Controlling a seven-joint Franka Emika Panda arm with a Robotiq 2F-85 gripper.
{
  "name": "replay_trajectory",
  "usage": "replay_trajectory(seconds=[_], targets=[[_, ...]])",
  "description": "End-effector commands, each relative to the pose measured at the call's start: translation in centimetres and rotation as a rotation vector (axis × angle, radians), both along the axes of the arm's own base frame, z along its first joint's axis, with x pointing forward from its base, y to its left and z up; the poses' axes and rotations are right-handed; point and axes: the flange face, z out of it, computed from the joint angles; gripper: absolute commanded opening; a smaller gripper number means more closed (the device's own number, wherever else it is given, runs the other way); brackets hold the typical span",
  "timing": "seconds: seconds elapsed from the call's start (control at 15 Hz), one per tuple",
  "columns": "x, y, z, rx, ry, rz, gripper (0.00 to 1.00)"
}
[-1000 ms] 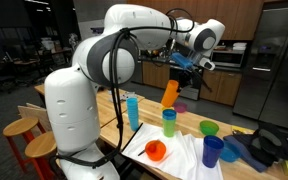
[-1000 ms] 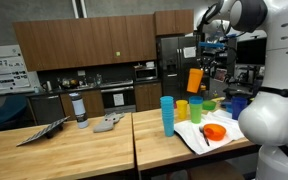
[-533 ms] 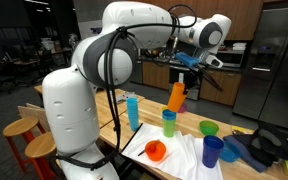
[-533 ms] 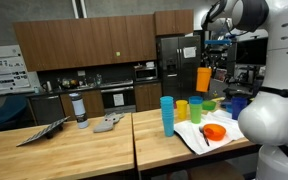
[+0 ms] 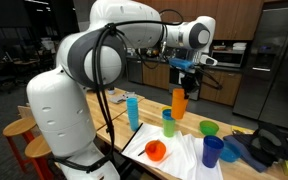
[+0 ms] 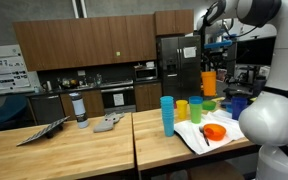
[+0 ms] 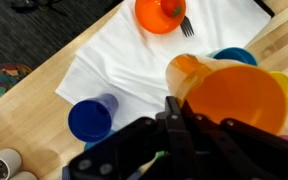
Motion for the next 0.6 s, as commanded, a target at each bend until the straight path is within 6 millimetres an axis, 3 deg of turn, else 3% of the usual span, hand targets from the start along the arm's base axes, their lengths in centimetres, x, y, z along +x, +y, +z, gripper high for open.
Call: replay_trajectory(seconds=[0.0, 0.33, 0.4, 0.47, 0.53], targets=[[3.6, 4.6, -0.6, -0.04, -0.055, 0.025, 0.01], [9.0, 10.3, -1.9, -0.08, -0.136, 0.08, 0.01], [9.4, 11.0, -2.3, -0.085, -0.136, 0.087, 0.01], [8.2, 10.8, -2.2, -0.087, -0.135, 0.084, 0.01], [8.2, 10.8, -1.9, -0.089, -0.144, 0.081, 0.01]])
